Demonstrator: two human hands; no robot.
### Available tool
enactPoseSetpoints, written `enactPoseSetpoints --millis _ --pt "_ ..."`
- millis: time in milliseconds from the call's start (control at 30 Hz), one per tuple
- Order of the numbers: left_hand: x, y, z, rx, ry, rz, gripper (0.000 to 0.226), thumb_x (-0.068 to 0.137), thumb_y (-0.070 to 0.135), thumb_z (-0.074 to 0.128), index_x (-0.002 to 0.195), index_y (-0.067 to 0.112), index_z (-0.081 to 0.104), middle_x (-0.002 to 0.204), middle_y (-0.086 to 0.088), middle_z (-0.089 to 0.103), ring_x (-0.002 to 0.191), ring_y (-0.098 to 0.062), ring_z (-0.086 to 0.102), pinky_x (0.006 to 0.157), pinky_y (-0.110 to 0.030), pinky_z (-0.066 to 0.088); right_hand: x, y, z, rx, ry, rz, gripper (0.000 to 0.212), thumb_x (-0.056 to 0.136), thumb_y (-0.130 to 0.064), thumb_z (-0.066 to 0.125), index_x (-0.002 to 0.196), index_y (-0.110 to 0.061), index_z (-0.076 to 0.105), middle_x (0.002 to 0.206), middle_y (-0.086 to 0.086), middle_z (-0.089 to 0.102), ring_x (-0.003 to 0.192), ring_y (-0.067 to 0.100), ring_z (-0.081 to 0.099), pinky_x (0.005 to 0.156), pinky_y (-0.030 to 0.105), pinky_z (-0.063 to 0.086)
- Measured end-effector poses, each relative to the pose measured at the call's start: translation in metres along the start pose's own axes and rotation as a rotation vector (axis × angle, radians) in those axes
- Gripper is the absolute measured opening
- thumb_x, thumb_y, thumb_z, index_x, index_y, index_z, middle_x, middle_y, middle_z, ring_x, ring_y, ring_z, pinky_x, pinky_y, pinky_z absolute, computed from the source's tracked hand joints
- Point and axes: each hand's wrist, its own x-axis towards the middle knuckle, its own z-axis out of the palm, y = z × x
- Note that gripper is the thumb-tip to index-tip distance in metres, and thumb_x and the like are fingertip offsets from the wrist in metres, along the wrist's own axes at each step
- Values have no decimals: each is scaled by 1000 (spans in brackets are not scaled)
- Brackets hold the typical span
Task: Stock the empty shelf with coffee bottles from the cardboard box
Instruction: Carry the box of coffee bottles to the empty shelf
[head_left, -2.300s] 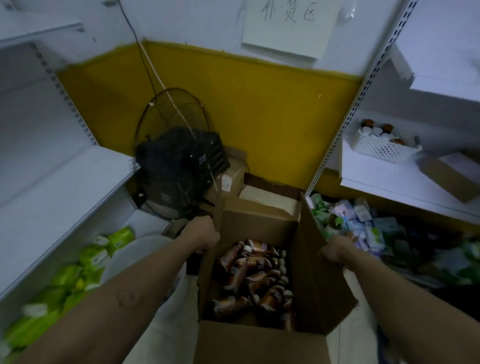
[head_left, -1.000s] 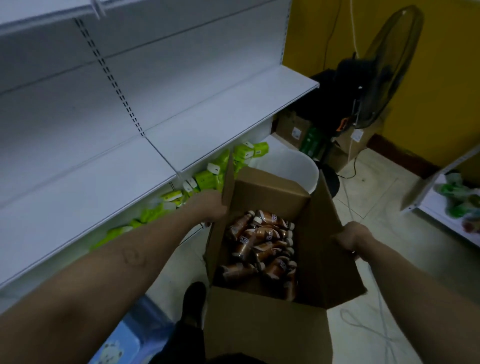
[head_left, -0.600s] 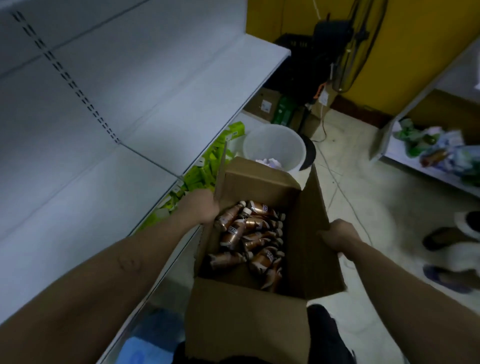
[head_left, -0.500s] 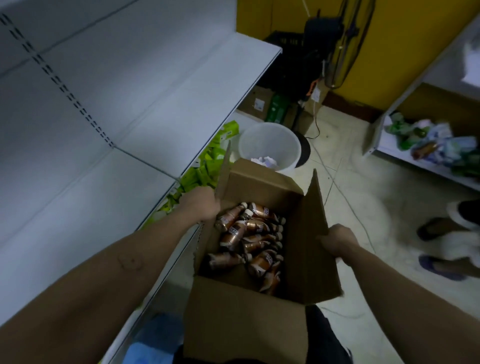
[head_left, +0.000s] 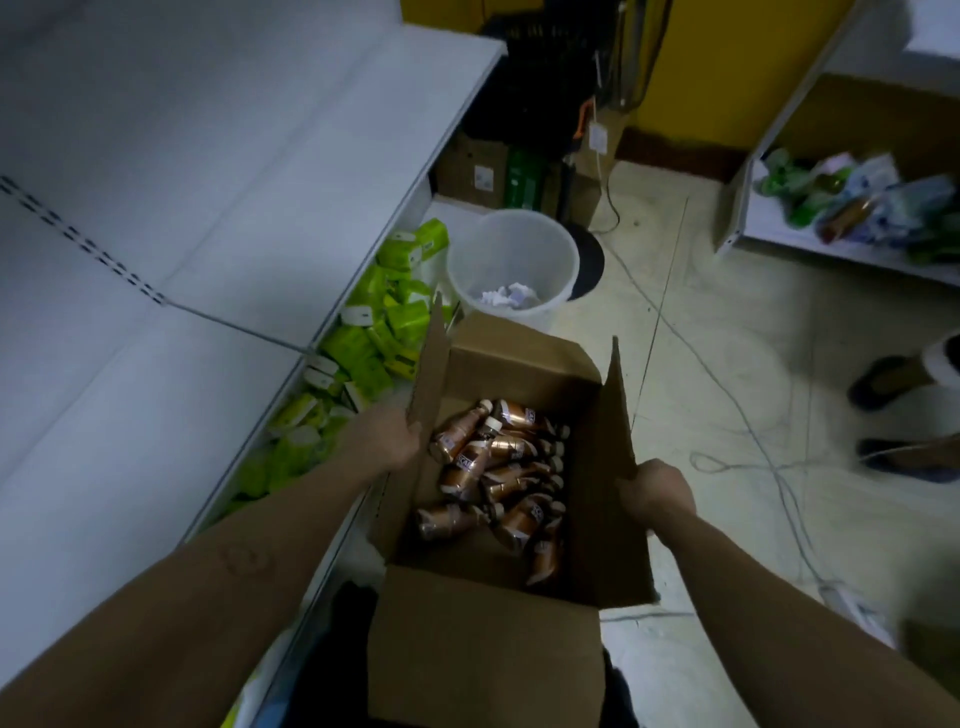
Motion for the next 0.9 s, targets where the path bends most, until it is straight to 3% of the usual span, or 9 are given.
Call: enactPoseSetpoints --millis 133,300,400,533,600,667,767,833,900 --pt "36 -9 54 77 -34 15 42 91 42 45 80 6 63 94 -17 67 89 -32 61 67 -33 44 33 17 48 24 10 52 31 92 -30 55 98 -1 67 91 15 68 79 31 66 71 35 56" --pt "117 -38 156 15 -147 31 37 89 38 48 85 6 65 94 -18 67 86 -33 62 68 -32 49 97 30 142 10 38 127 28 93 -27 55 93 -2 68 72 7 60 66 24 60 62 28 47" --pt "157 -69 227 11 -173 75 37 91 35 48 86 3 66 93 -19 68 77 -30 60 59 -27 37 131 50 212 29 55 181 28 94 -27 55 92 -1 68 68 6 59 60 20 57 61 27 46" --pt "195 -94 307 -4 -141 148 38 92 34 49 80 3 67 83 -19 67 73 -31 61 58 -26 36 169 80 282 49 107 162 32 94 -31 56 93 -3 71 74 9 64 63 23 58 56 27 43" --pt "205 -102 339 10 -99 191 39 91 36 50 66 8 61 66 -10 58 57 -22 54 50 -25 32 182 96 308 18 139 124 34 92 -32 59 82 -2 72 73 13 69 64 27 63 57 30 49" --pt "213 -114 362 15 -38 219 37 91 37 51 68 9 59 60 -1 48 52 -15 44 50 -26 30 187 111 327 -1 194 99 34 90 -33 61 65 -10 68 62 10 67 56 23 62 51 27 45" --pt "226 -128 374 17 55 262 37 89 39 53 81 4 64 70 -12 58 68 -30 58 59 -29 36 191 120 340 22 184 134 35 88 -33 63 58 -15 63 49 -1 60 43 9 58 41 18 40" --pt "228 -126 372 22 74 333 37 88 38 54 76 4 63 72 -17 58 79 -37 61 60 -30 38 190 114 345 58 207 166 30 87 -28 63 66 -7 66 50 4 62 41 14 61 43 20 44" --pt "219 -122 373 18 82 381 39 89 36 52 85 0 65 84 -23 64 89 -40 61 68 -35 44 178 100 353 77 269 177 23 84 -24 62 73 -4 64 65 11 67 55 22 66 54 24 49"
